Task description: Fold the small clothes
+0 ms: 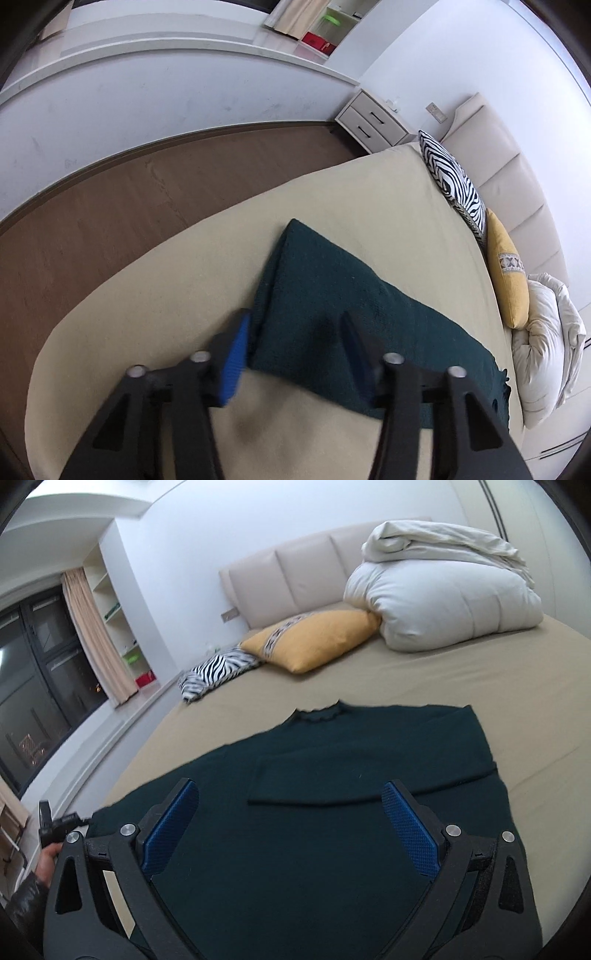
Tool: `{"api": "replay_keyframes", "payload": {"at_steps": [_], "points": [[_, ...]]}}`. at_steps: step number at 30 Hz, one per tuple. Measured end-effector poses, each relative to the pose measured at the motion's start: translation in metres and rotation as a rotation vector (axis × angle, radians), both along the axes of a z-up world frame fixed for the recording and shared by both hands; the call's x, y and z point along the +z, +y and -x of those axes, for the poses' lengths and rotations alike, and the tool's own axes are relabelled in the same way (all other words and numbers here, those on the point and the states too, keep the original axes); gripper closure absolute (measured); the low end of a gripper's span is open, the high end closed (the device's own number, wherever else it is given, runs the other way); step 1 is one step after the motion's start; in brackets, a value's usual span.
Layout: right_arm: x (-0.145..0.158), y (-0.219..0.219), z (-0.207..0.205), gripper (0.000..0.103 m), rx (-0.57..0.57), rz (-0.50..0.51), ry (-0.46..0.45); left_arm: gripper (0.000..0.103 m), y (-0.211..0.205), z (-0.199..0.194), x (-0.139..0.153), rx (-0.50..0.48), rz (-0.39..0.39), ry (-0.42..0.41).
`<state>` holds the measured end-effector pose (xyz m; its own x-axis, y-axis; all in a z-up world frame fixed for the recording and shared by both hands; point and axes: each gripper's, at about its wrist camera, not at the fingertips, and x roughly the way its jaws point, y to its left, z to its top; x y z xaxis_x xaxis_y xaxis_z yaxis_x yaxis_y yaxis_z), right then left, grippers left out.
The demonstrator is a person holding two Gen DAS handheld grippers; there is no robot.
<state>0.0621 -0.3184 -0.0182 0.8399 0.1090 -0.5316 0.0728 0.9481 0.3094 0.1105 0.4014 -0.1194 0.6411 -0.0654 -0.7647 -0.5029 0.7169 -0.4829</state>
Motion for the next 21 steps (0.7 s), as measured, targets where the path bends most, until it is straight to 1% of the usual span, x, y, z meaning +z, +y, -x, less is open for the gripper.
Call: {"api": "replay_keyframes", "payload": {"at_steps": [1,2,3,6,9,12,14,15,16,18,19,21], "points": [[-0.001,0.006,-0.001,0.003,0.001,0.005,0.01,0.077,0.0,0.001,-0.001,-0.004,0.016,0.0],[-0.003,0.007,-0.001,0.003,0.002,0.004,0.026,0.081,0.009,-0.002,-0.001,-0.01,0.037,-0.009],[-0.005,0.006,-0.001,0.003,-0.002,-0.006,0.031,0.082,0.007,-0.002,0.002,-0.013,0.044,-0.017],[-0.01,0.003,0.007,0.006,-0.025,-0.03,0.04,0.085,-0.011,0.002,0.023,-0.038,0.007,-0.064],[-0.021,-0.012,0.014,0.01,-0.048,-0.054,0.073,0.087,-0.051,0.0,0.052,-0.115,-0.015,-0.126],[-0.033,-0.032,0.02,0.011,-0.08,-0.093,0.094,0.087,-0.124,-0.006,0.085,-0.271,-0.049,-0.191],[-0.041,-0.043,0.027,0.013,-0.098,-0.125,0.108,0.087,-0.188,-0.01,0.1,-0.411,-0.055,-0.225],[-0.044,-0.046,0.031,0.013,-0.104,-0.132,0.112,0.087,-0.228,-0.01,0.105,-0.491,-0.061,-0.24],[-0.047,-0.051,0.035,0.013,-0.111,-0.139,0.118,0.087,-0.258,-0.01,0.107,-0.554,-0.059,-0.247],[-0.055,-0.063,0.041,0.013,-0.124,-0.163,0.132,0.087,-0.314,-0.007,0.101,-0.663,-0.041,-0.251],[-0.058,-0.067,0.043,0.013,-0.13,-0.174,0.137,0.087,-0.351,-0.004,0.092,-0.724,-0.035,-0.246],[-0.067,-0.079,0.046,0.013,-0.145,-0.209,0.157,0.087,-0.395,-0.001,0.073,-0.79,-0.02,-0.217]]}}
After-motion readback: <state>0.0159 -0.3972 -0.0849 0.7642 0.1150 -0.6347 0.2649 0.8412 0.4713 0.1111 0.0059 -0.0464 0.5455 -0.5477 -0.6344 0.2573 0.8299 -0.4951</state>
